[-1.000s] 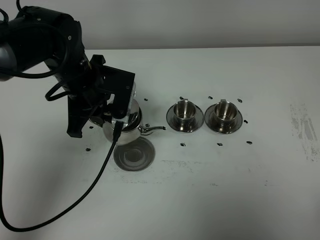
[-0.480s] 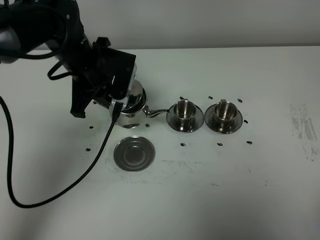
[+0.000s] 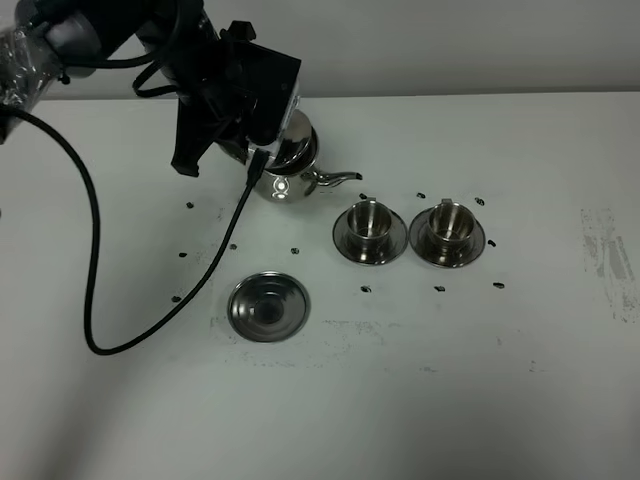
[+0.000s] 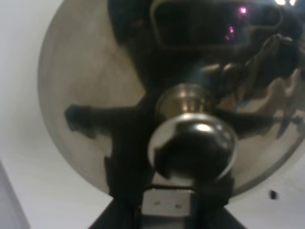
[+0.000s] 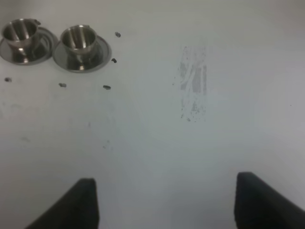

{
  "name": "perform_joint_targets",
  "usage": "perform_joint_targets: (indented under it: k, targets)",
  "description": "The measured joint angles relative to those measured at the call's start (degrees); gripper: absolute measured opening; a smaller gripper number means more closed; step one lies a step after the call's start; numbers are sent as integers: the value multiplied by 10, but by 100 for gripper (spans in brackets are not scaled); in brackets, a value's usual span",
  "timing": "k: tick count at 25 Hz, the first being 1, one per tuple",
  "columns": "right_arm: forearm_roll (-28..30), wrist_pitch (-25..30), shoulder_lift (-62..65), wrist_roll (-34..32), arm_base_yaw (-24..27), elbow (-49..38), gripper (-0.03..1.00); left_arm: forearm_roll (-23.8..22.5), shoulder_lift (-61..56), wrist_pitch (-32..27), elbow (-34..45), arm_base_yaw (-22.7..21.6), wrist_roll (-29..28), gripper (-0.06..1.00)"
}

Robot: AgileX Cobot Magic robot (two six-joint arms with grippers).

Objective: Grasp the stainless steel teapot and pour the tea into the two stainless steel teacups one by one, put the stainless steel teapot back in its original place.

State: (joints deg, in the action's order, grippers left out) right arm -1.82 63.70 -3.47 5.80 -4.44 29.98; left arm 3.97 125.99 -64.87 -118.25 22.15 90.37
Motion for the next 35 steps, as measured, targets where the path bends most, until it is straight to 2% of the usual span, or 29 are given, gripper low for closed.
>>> perform_joint_targets:
  k: [5,12,23,35]
  targets:
    - [0,0,0,0,0,0,58,12,51,-3,-70,0,15,19]
    - [0,0,0,0,0,0,58,13,95,13,-122,0,41,19]
    - [0,0,0,0,0,0,58,25,127,78,-137,14,56,19]
    - [7,0,0,0,0,0,58,40,193,97,-227,37,64,19]
